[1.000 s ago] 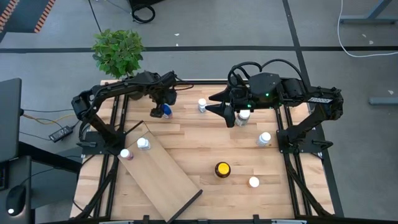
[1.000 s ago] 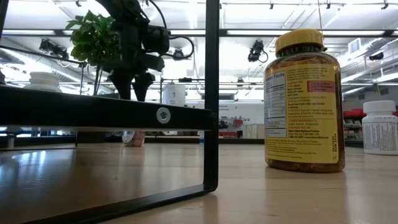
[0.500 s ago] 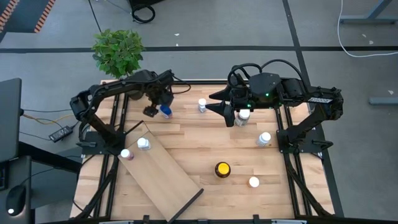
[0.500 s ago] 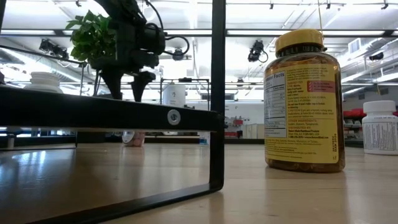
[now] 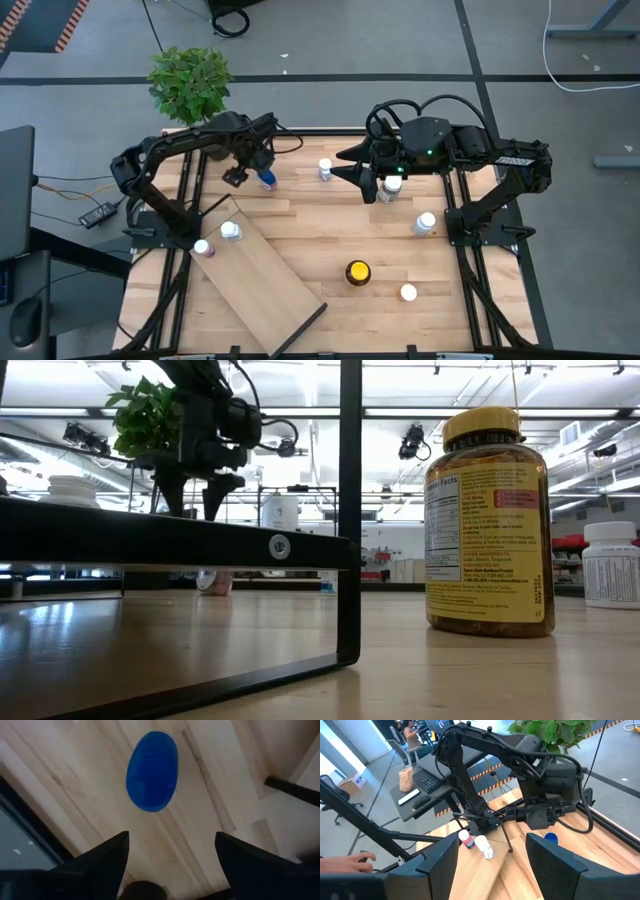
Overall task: Pick and place medicine bottles onto shelf by color
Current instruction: Put the blue transparent pill bottle on the shelf
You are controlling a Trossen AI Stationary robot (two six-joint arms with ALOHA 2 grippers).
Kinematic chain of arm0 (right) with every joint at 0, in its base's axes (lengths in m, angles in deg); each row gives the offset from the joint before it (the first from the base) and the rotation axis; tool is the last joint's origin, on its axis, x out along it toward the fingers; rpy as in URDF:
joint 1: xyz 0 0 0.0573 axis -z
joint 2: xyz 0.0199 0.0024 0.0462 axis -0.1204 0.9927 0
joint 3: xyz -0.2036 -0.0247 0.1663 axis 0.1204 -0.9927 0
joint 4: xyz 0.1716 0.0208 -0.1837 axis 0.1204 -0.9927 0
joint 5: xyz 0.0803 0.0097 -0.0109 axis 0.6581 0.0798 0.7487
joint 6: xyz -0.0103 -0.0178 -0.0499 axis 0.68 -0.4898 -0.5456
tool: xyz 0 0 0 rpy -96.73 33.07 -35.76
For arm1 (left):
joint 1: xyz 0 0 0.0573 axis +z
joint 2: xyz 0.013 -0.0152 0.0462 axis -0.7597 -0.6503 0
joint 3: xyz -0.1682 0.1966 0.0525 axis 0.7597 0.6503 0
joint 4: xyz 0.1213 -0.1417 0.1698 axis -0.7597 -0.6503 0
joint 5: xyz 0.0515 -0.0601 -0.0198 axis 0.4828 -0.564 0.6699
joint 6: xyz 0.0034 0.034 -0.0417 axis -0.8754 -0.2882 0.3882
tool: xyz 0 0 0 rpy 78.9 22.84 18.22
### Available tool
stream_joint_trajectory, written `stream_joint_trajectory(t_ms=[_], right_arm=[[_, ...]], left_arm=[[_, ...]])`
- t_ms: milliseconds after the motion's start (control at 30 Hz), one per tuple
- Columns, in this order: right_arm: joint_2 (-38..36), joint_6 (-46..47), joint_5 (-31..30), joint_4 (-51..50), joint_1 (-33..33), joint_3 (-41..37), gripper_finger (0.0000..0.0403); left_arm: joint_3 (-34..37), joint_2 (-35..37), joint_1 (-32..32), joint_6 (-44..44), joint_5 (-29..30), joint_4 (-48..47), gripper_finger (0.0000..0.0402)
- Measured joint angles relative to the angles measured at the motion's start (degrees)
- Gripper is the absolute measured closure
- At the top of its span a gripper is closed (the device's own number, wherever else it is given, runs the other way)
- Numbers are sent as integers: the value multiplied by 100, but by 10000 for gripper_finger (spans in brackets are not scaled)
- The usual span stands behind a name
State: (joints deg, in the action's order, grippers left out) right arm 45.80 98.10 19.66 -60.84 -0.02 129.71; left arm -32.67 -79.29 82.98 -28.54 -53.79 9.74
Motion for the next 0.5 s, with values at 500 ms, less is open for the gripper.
stream_joint_trajectory(t_ms=[500], right_arm=[[0, 98, 0, 48, 0, 0, 164]], left_arm=[[0, 65, 818, -16, -105, 308, 113]])
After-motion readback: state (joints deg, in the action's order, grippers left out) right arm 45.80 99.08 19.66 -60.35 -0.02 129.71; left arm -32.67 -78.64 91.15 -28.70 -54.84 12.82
